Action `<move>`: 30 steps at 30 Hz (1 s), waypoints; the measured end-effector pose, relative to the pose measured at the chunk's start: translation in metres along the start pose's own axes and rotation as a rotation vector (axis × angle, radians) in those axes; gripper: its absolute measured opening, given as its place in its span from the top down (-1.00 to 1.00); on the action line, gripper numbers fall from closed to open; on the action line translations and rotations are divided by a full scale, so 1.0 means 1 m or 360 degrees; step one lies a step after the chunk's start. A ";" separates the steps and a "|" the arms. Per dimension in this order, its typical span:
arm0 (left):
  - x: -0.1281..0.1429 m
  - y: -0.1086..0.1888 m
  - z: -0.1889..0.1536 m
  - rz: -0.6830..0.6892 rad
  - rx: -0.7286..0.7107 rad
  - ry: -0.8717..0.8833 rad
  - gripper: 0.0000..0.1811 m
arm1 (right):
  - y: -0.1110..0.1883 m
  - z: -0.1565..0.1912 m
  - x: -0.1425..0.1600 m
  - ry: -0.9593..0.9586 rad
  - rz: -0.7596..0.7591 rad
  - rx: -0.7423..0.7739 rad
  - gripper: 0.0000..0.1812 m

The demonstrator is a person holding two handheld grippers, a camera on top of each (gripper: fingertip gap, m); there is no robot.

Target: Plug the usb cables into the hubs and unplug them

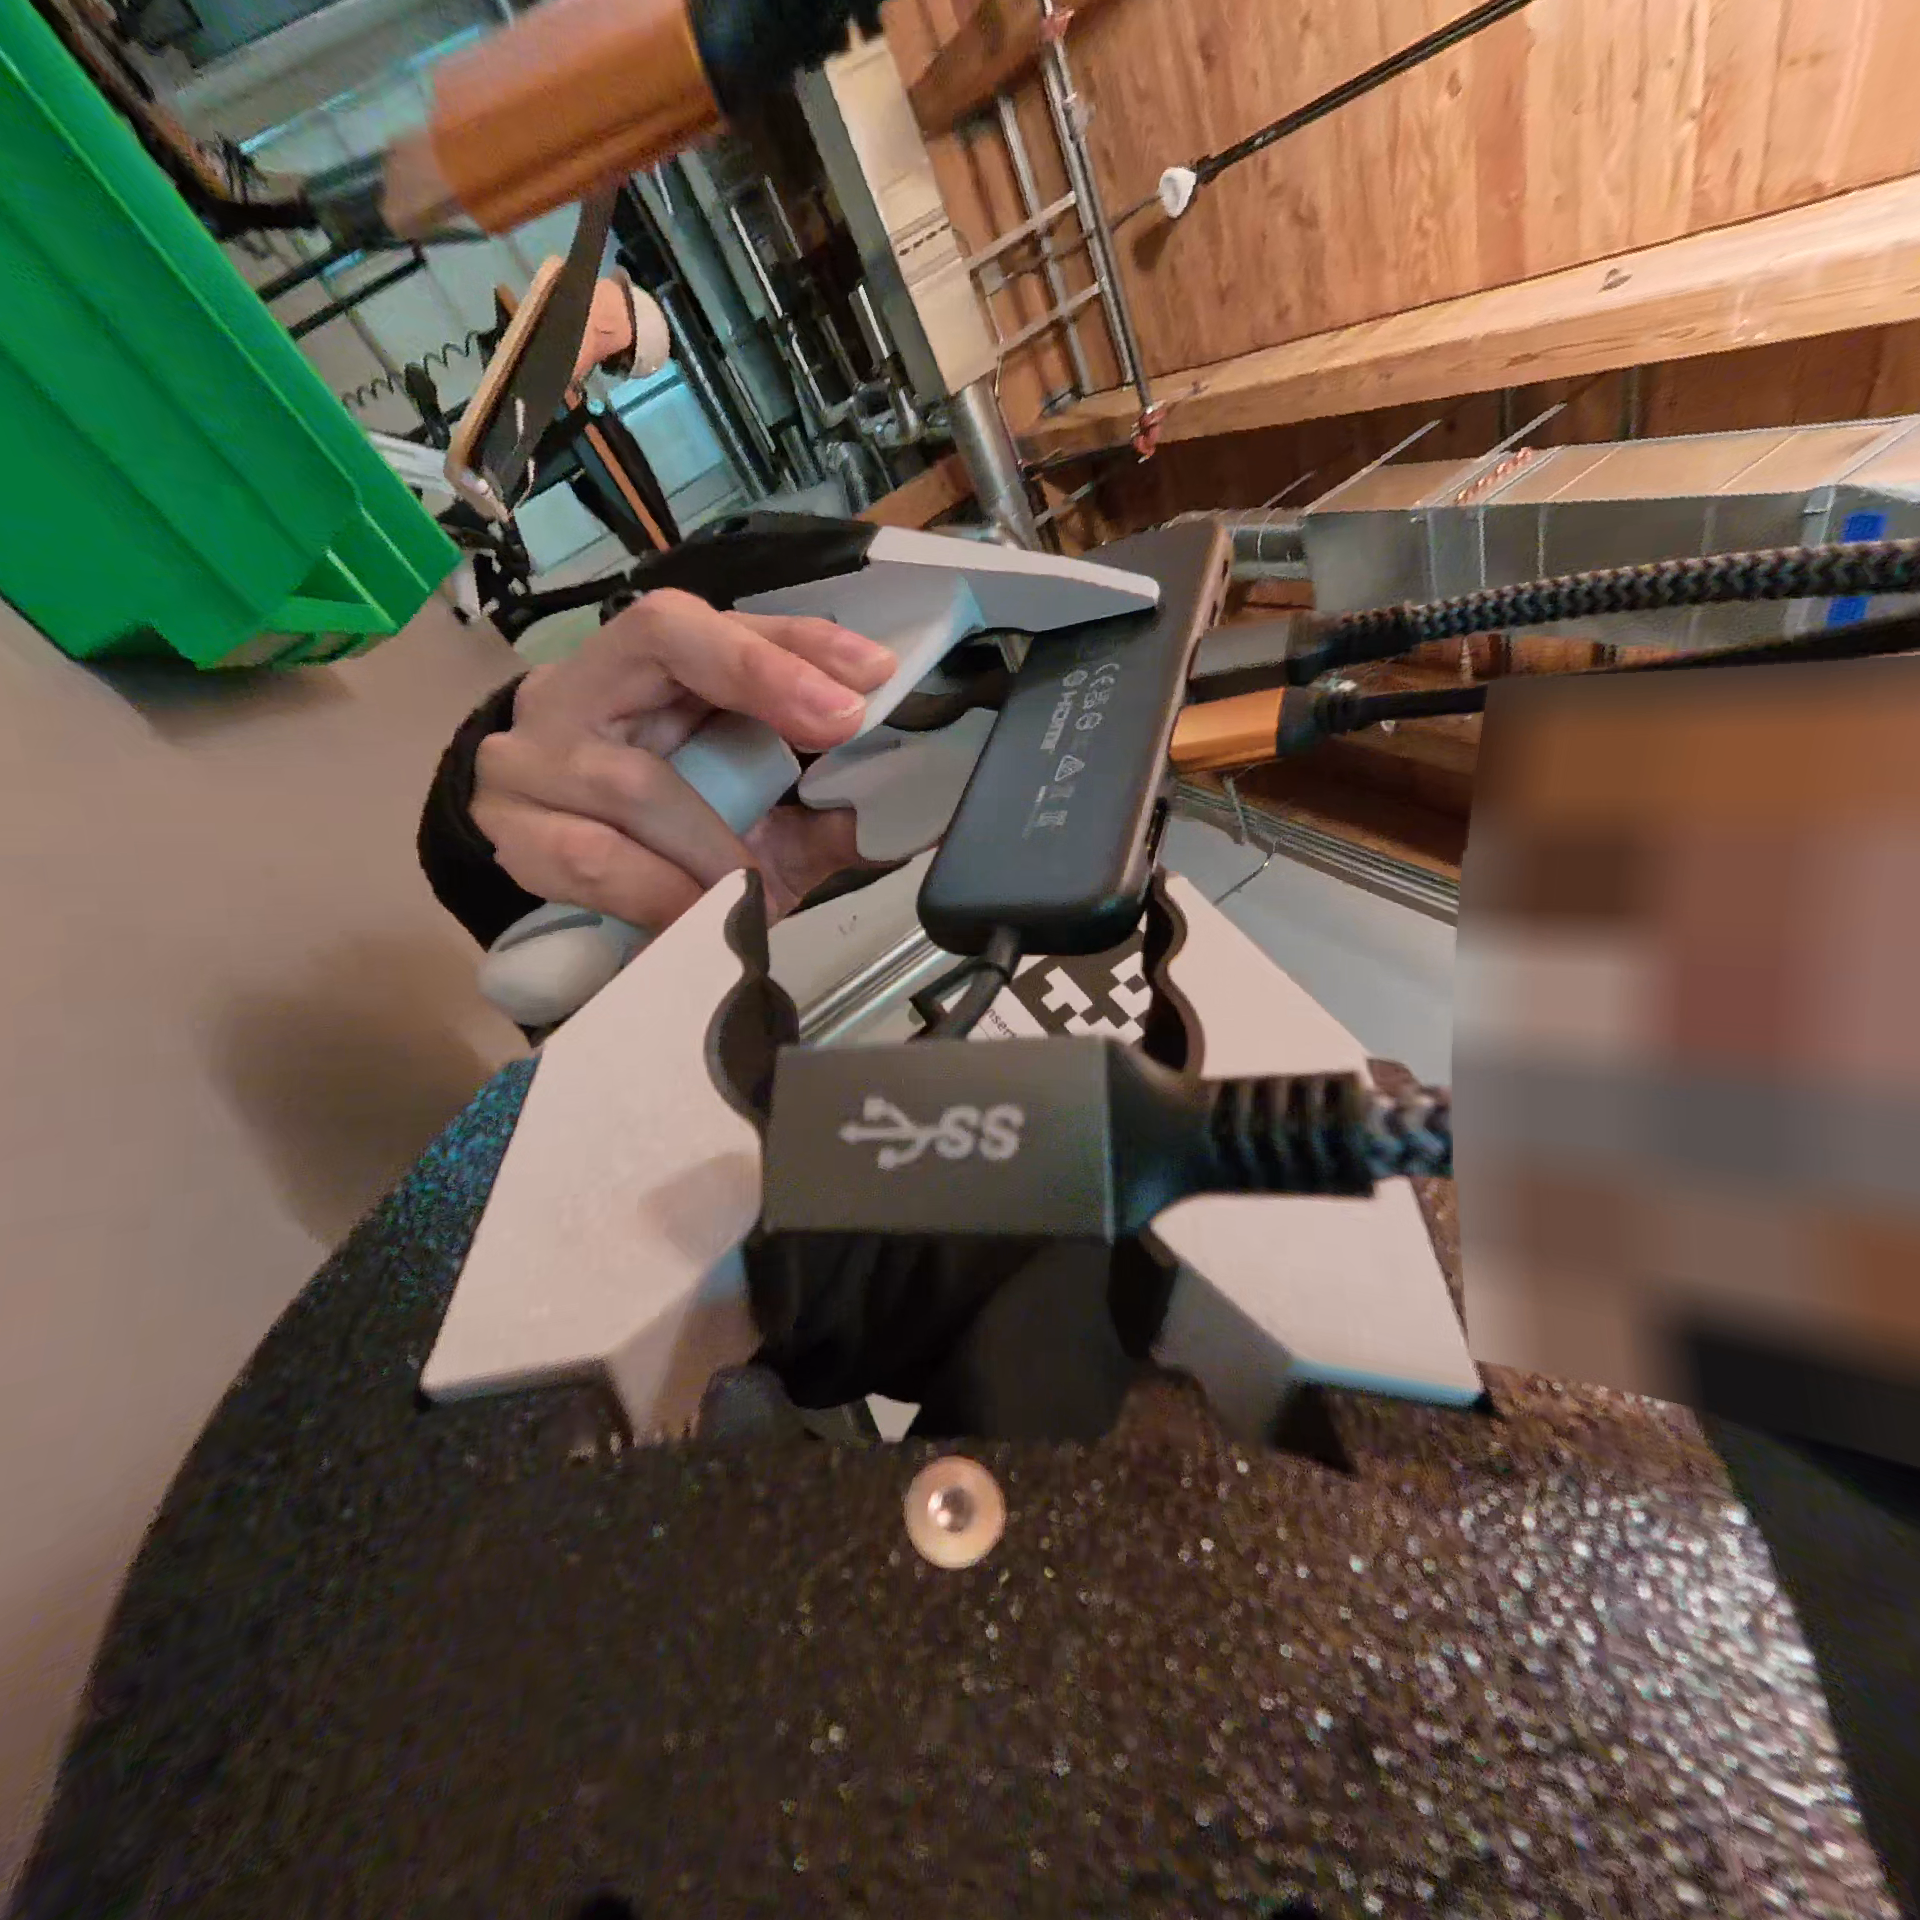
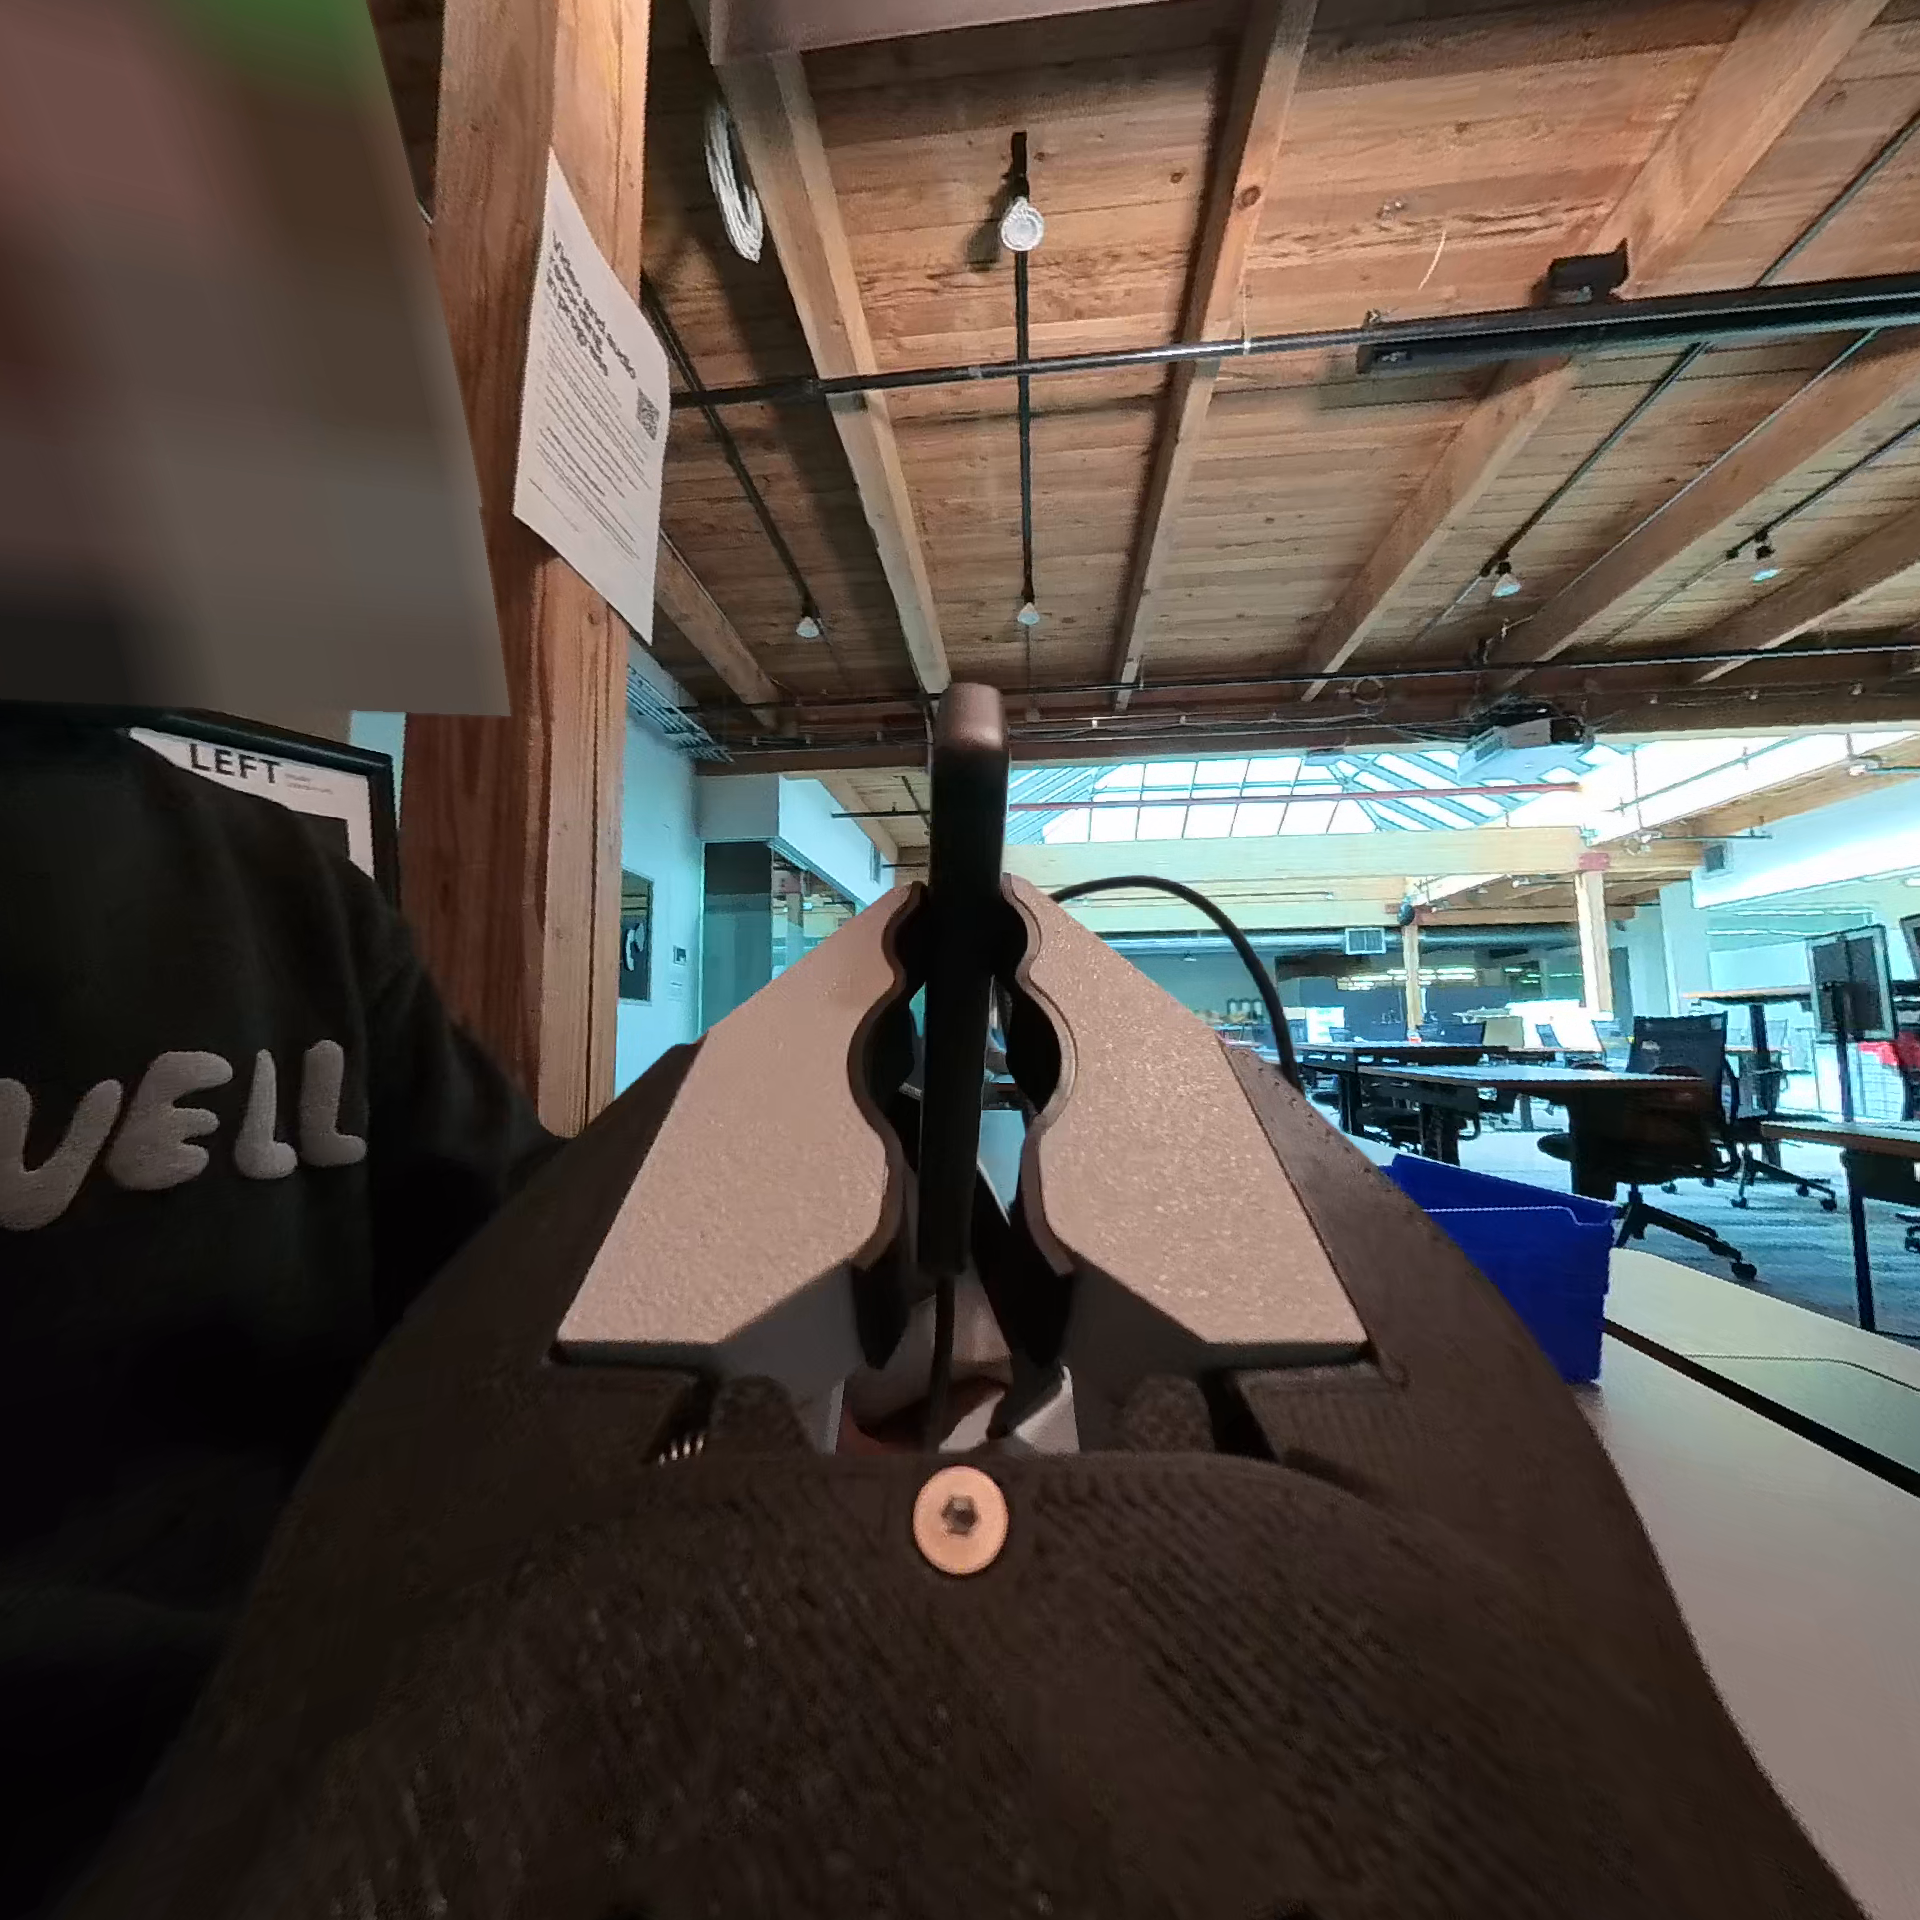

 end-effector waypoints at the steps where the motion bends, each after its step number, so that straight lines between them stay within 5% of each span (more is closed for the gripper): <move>1: 0.000 0.000 0.000 0.0001 0.0031 -0.0008 0.25 | 0.000 0.000 0.000 -0.0001 0.0001 0.0008 0.88; 5: -0.001 -0.001 -0.006 0.0016 0.0057 -0.0181 0.53 | 0.005 -0.004 0.001 -0.0050 0.0004 0.0040 0.88; 9: -0.010 0.008 -0.019 -0.0091 -0.0273 -0.0636 0.83 | 0.008 -0.008 0.002 -0.0027 0.0109 0.0130 0.87; 14: -0.020 0.018 -0.041 -0.0044 -0.0555 -0.0912 0.87 | 0.010 -0.014 0.005 -0.0004 0.0361 0.0246 0.85; 18: -0.026 0.018 -0.051 -0.0145 -0.0737 -0.1122 0.81 | 0.002 -0.016 0.009 -0.0053 0.0292 0.0393 0.88; 23: -0.020 0.016 -0.054 -0.0015 -0.0820 -0.1354 0.86 | 0.001 -0.015 0.012 -0.0170 0.0170 0.0359 0.89; 30: -0.014 0.013 -0.075 0.0330 -0.1486 -0.2365 0.89 | 0.016 -0.030 0.016 -0.0453 0.0299 0.0554 0.45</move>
Point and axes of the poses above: each gripper's, where its closed fingertips meet, y back along the fingers, x out of its underside, z = x × y across the jaws, the point moved 9 cm from there along y, back along the fingers, and after that the axes turned 12 degrees about y, right-handed, at the moved point
